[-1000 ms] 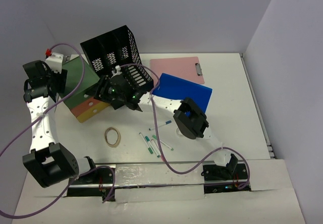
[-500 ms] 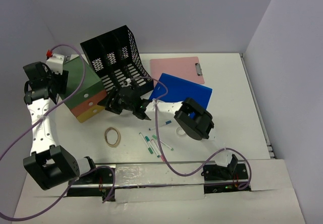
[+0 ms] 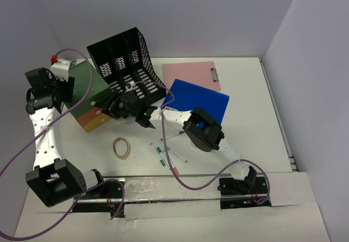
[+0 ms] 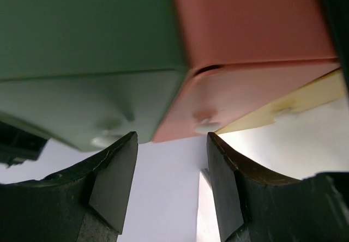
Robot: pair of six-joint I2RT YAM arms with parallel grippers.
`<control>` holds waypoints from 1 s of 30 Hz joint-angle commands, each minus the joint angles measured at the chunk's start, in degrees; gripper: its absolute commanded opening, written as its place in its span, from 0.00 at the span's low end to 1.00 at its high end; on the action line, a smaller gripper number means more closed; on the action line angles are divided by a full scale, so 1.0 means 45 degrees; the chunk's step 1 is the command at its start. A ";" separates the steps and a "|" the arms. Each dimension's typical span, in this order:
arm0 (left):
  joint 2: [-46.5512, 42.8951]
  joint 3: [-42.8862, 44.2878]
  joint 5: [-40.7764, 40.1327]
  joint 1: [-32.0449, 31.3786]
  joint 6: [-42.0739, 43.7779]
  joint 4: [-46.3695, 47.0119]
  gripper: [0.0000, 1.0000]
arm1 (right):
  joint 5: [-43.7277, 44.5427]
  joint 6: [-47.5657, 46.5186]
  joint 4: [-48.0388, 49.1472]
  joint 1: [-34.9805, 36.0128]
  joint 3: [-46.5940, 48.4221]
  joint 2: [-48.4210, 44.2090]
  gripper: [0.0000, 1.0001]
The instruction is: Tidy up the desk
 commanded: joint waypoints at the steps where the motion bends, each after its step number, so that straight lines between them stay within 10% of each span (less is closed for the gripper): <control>1: 0.0061 0.0178 0.0490 0.0072 -0.0031 -0.0785 0.70 | 0.0493 0.0258 0.0390 0.0132 0.0642 0.0524 0.60; 30: 0.0252 0.0278 0.0780 0.0080 -0.0109 -0.0765 0.70 | 0.2030 0.0022 0.0790 0.0335 0.1620 0.1522 0.48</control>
